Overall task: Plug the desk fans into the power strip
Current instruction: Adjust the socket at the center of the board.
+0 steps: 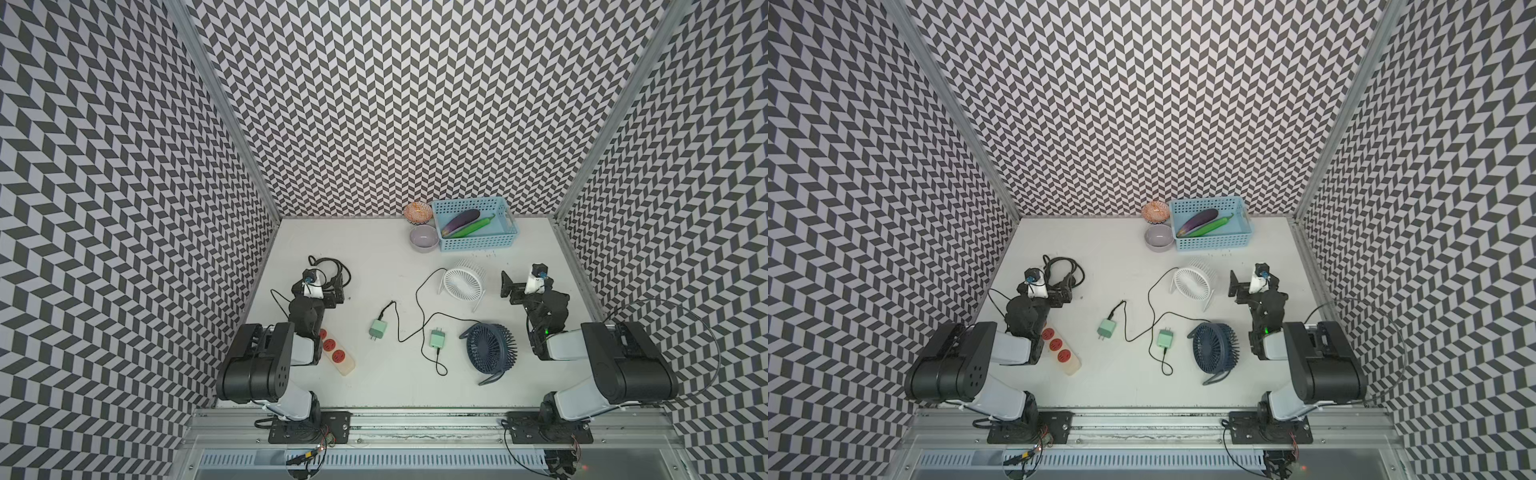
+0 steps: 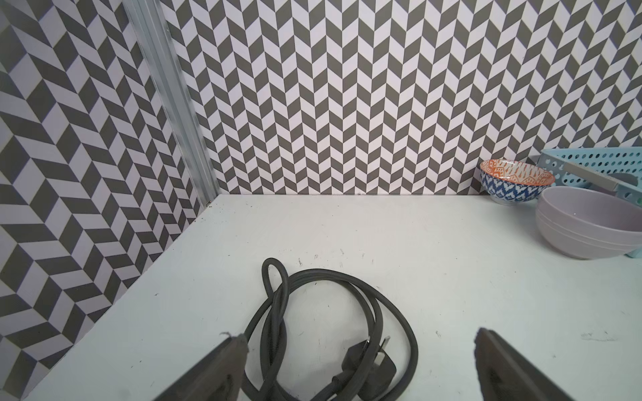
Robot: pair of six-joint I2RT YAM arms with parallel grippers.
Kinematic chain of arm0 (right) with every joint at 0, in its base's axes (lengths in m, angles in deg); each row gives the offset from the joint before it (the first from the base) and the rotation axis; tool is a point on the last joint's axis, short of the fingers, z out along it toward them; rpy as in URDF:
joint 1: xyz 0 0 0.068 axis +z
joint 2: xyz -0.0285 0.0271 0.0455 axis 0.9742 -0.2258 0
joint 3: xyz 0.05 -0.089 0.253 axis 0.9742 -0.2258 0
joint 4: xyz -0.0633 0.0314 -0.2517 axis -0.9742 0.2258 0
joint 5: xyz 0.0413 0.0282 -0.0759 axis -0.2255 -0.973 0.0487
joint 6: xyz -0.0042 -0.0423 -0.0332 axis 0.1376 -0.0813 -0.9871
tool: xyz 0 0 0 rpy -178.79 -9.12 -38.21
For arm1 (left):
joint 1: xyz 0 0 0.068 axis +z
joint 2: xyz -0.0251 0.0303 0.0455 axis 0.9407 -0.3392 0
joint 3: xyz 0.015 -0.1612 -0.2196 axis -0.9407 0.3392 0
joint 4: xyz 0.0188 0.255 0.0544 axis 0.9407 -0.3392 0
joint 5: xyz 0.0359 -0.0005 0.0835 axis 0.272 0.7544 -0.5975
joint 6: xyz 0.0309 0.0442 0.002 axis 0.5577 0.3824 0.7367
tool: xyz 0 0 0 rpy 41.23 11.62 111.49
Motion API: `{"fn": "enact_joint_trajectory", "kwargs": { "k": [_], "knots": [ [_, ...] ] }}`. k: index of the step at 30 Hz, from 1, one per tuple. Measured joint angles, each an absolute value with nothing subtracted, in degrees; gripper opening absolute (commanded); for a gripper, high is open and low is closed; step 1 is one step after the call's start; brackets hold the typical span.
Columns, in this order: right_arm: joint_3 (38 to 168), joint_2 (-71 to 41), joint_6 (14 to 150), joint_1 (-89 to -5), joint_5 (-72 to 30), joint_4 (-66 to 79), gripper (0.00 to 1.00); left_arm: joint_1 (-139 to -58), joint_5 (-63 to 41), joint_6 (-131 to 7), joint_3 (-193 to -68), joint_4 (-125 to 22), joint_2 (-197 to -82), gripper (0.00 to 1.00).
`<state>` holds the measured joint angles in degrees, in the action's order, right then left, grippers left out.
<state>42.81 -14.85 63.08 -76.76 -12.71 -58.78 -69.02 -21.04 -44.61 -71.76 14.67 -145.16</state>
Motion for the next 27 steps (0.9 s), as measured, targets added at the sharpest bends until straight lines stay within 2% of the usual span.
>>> {"fn": "enact_joint_trajectory", "kwargs": {
  "k": [21,27],
  "knots": [
    [42.86,-14.52,63.51,-76.31,-10.83,-58.19,1.00,-69.02,-21.00,-44.54,-71.87,14.24,-145.07,1.00],
    [45.52,-8.53,63.99,-75.87,-8.03,-49.91,1.00,-69.02,-19.95,-44.28,-78.91,2.11,-140.59,1.00]
  ]
}}
